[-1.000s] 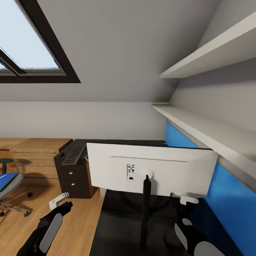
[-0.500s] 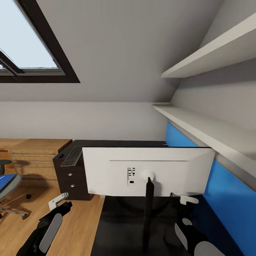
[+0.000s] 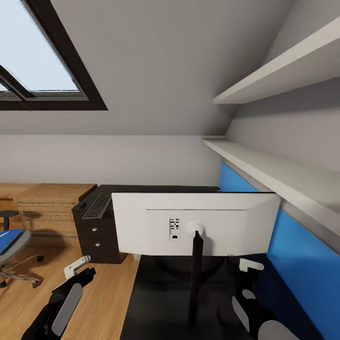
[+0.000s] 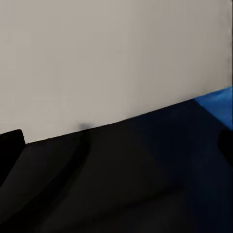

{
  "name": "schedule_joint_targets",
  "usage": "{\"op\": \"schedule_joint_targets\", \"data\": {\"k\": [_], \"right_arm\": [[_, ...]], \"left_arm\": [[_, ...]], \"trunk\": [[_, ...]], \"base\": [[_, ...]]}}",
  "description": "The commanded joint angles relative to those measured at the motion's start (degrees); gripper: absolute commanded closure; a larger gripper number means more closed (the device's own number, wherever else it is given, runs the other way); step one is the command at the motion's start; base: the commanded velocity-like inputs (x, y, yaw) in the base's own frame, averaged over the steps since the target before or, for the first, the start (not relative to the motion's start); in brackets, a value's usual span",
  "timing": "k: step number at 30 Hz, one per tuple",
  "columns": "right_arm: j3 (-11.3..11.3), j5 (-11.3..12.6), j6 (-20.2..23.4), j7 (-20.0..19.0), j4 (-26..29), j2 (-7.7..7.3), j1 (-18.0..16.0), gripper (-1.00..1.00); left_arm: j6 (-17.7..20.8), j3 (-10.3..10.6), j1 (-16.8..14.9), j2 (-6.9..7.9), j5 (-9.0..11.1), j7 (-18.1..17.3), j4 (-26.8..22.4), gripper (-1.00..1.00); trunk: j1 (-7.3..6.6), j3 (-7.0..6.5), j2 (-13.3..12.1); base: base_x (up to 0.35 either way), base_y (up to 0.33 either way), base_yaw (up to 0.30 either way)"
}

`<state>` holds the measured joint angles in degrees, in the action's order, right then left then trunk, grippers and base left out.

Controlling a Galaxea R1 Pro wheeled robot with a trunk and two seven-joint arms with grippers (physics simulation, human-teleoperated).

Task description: In the bedroom, organize the workspace by keeping the computer under the desk, ensuring the monitor is on the desk, placing the keyboard on the desk next to the monitor, placing the mouse on the desk next to the keyboard, moving the folder from the swivel chair onto the desk next to the mouse, stacking the notebook on top of the folder with the pen on top of the notebook, and positioning the swivel chair next to the desk.

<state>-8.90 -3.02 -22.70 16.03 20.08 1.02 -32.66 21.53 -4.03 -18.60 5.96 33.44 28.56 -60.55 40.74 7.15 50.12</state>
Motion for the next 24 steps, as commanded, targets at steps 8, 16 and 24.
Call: {"op": "schedule_joint_targets", "data": {"k": [8, 16, 24], "right_arm": [[-0.2, -0.3, -0.2, 0.1, 0.0, 0.06, -0.1, -1.0], [-0.2, -0.4, -0.2, 0.2, 0.0, 0.25, 0.0, -1.0], [0.0, -0.7, 0.4, 1.9, 0.2, 1.78, 0.0, -1.0]], "left_arm": [[0.2, 0.1, 0.0, 0.02, 0.5, 0.4, -0.1, -1.0], [0.2, 0.1, 0.0, -0.05, 0.4, 0.3, -0.1, -1.0], [-0.1, 0.2, 0.0, -0.32, 0.3, 0.2, -0.2, -1.0]], "trunk": [[-0.02, 0.09, 0.1], [-0.02, 0.09, 0.1], [-0.02, 0.09, 0.1]], "base": [[-0.332, 0.0, 0.0], [-0.334, 0.002, 0.0], [-0.293, 0.157, 0.0]]}}
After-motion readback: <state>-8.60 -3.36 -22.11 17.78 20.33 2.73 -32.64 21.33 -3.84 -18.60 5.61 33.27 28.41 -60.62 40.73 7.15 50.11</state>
